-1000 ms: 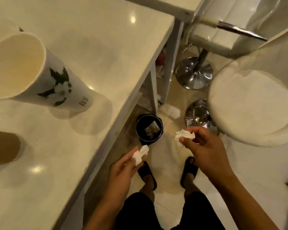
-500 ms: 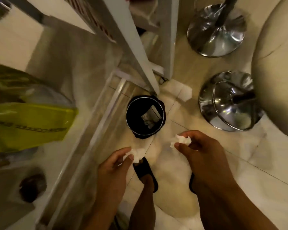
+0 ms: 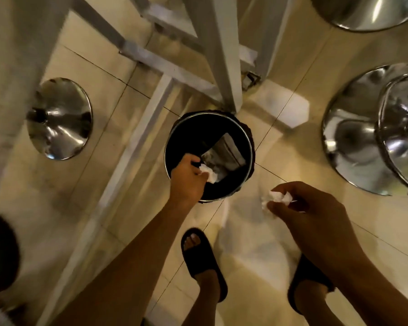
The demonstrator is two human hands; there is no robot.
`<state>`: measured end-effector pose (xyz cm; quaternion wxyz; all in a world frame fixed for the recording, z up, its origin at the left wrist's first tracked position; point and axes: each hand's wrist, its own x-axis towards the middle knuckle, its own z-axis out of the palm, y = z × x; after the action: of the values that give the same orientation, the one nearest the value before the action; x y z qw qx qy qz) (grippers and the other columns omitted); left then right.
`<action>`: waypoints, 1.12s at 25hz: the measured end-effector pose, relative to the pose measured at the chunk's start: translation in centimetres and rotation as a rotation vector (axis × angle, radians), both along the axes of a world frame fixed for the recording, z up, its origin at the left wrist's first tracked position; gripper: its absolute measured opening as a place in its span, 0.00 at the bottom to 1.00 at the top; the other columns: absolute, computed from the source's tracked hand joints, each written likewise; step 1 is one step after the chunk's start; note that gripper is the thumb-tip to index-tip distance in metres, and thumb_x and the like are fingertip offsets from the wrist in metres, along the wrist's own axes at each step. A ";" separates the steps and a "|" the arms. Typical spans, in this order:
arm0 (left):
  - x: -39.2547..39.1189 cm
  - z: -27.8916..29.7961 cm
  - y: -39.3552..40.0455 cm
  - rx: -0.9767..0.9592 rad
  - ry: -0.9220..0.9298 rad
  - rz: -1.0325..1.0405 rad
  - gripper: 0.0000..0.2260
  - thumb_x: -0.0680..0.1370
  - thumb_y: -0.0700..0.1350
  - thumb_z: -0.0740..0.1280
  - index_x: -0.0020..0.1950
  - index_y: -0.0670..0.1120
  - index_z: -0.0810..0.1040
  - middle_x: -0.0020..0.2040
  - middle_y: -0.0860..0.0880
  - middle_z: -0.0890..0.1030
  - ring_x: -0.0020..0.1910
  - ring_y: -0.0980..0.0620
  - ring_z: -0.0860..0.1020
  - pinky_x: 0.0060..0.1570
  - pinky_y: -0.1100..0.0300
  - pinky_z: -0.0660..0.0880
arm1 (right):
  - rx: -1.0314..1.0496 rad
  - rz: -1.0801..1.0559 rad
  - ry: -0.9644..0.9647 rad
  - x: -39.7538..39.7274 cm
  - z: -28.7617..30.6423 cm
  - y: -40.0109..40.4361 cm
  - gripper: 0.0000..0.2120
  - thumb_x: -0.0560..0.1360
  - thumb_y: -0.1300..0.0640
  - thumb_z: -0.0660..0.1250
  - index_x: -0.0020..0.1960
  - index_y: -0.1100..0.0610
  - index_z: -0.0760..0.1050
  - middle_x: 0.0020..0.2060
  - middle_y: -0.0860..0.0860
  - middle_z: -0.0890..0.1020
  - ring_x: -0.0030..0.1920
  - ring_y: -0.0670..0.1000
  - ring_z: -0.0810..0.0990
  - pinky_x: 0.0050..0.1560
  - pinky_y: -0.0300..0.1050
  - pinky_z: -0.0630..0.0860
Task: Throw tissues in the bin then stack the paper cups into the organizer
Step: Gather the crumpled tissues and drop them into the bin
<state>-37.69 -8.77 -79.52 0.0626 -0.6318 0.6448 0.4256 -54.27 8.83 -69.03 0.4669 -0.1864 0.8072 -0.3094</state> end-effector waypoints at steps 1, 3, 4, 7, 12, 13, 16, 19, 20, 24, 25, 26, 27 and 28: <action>-0.2 -2.3 -0.1 -0.005 -0.053 -0.074 0.12 0.74 0.37 0.73 0.56 0.43 0.78 0.44 0.43 0.83 0.49 0.42 0.82 0.50 0.56 0.75 | 0.002 -0.004 -0.005 0.1 -1.1 -0.2 0.05 0.74 0.56 0.74 0.45 0.46 0.81 0.39 0.39 0.82 0.42 0.28 0.76 0.38 0.18 0.66; -0.6 -5.4 0.3 -0.026 -0.159 -0.184 0.10 0.76 0.42 0.73 0.56 0.42 0.81 0.49 0.40 0.84 0.52 0.41 0.82 0.51 0.54 0.75 | 0.004 -0.018 -0.018 0.1 -2.8 -0.5 0.05 0.74 0.56 0.73 0.44 0.46 0.81 0.38 0.40 0.83 0.41 0.29 0.77 0.38 0.19 0.67; -0.9 -6.4 0.5 -0.046 -0.202 -0.237 0.10 0.77 0.44 0.72 0.56 0.42 0.81 0.50 0.40 0.84 0.52 0.41 0.82 0.51 0.52 0.76 | 0.005 -0.020 -0.015 -0.1 -3.4 -0.6 0.05 0.74 0.56 0.73 0.44 0.46 0.81 0.38 0.40 0.83 0.41 0.30 0.78 0.38 0.19 0.67; -1.5 -7.6 1.0 -0.122 -0.309 -0.448 0.10 0.79 0.48 0.69 0.58 0.45 0.80 0.53 0.40 0.83 0.54 0.38 0.81 0.53 0.47 0.79 | 0.013 -0.031 -0.003 -0.8 -4.2 -0.7 0.04 0.73 0.57 0.74 0.45 0.49 0.81 0.39 0.40 0.83 0.40 0.30 0.77 0.37 0.19 0.67; -0.7 -5.2 0.4 -0.296 -0.338 -0.673 0.21 0.80 0.61 0.60 0.62 0.48 0.79 0.59 0.43 0.83 0.61 0.44 0.78 0.69 0.48 0.68 | 0.039 0.002 0.022 -1.9 -3.2 -0.9 0.08 0.73 0.56 0.74 0.43 0.43 0.79 0.39 0.40 0.82 0.40 0.29 0.77 0.36 0.19 0.67; 0.1 -4.2 0.2 -0.381 -0.278 -0.664 0.23 0.79 0.61 0.61 0.64 0.47 0.78 0.63 0.42 0.80 0.66 0.43 0.75 0.73 0.46 0.63 | 0.039 0.019 0.031 -1.9 -2.8 -1.0 0.09 0.73 0.56 0.74 0.44 0.43 0.79 0.39 0.39 0.82 0.40 0.28 0.77 0.37 0.19 0.67; 3.2 -1.1 0.6 -0.488 -0.210 -0.556 0.38 0.73 0.67 0.66 0.76 0.46 0.66 0.78 0.38 0.60 0.78 0.37 0.56 0.76 0.41 0.55 | 0.036 0.071 0.014 -1.8 -2.1 -1.7 0.07 0.74 0.57 0.73 0.45 0.45 0.79 0.38 0.36 0.80 0.39 0.25 0.76 0.36 0.20 0.68; 6.2 -0.5 1.6 -0.388 -0.173 -0.534 0.52 0.67 0.76 0.64 0.81 0.46 0.53 0.82 0.39 0.48 0.80 0.38 0.47 0.74 0.38 0.58 | 0.038 0.184 0.058 -1.5 -2.8 -2.8 0.09 0.75 0.54 0.72 0.45 0.40 0.76 0.38 0.38 0.80 0.41 0.27 0.76 0.35 0.23 0.69; 6.9 -0.9 1.9 -0.364 -0.163 -0.544 0.54 0.67 0.77 0.63 0.81 0.47 0.51 0.82 0.39 0.46 0.80 0.38 0.46 0.74 0.37 0.60 | 0.030 0.211 0.083 -1.3 -3.4 -3.2 0.07 0.75 0.53 0.72 0.46 0.41 0.77 0.38 0.38 0.80 0.41 0.29 0.76 0.35 0.24 0.70; 7.3 -2.2 2.3 -0.434 -0.134 -0.582 0.53 0.67 0.77 0.64 0.81 0.46 0.54 0.82 0.39 0.47 0.81 0.38 0.45 0.74 0.36 0.58 | 0.011 0.352 0.171 -0.4 -5.5 -5.4 0.07 0.75 0.52 0.72 0.53 0.47 0.78 0.41 0.40 0.80 0.40 0.40 0.80 0.37 0.30 0.71; 7.1 -2.6 2.1 -0.453 -0.134 -0.586 0.53 0.67 0.77 0.63 0.81 0.45 0.54 0.82 0.38 0.47 0.81 0.38 0.44 0.75 0.36 0.56 | -0.014 0.386 0.190 0.0 -6.0 -6.2 0.09 0.75 0.53 0.72 0.55 0.49 0.78 0.42 0.42 0.81 0.40 0.42 0.80 0.38 0.35 0.74; 7.0 -2.8 1.8 -0.461 -0.138 -0.585 0.54 0.67 0.78 0.62 0.81 0.45 0.53 0.82 0.39 0.47 0.80 0.38 0.43 0.76 0.38 0.54 | -0.043 0.413 0.208 0.5 -6.4 -7.1 0.10 0.75 0.53 0.72 0.56 0.51 0.78 0.42 0.44 0.81 0.41 0.44 0.80 0.39 0.38 0.76; 7.0 -3.1 1.6 -0.459 -0.139 -0.579 0.54 0.67 0.78 0.61 0.81 0.44 0.51 0.82 0.38 0.46 0.80 0.38 0.42 0.76 0.39 0.53 | -0.070 0.437 0.225 1.1 -6.9 -8.2 0.11 0.75 0.54 0.72 0.57 0.52 0.78 0.43 0.46 0.81 0.42 0.46 0.80 0.39 0.40 0.76; 7.0 -3.4 1.4 -0.453 -0.127 -0.573 0.55 0.67 0.78 0.60 0.81 0.44 0.51 0.82 0.38 0.46 0.80 0.38 0.41 0.76 0.39 0.52 | -0.085 0.468 0.239 1.6 -7.4 -9.3 0.13 0.76 0.54 0.71 0.59 0.53 0.77 0.43 0.46 0.80 0.42 0.48 0.80 0.38 0.40 0.75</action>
<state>-30.67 -7.37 -82.94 0.0777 -0.4485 0.8683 0.1973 -52.69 -0.47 -76.47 0.4186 -0.4226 0.7779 -0.2027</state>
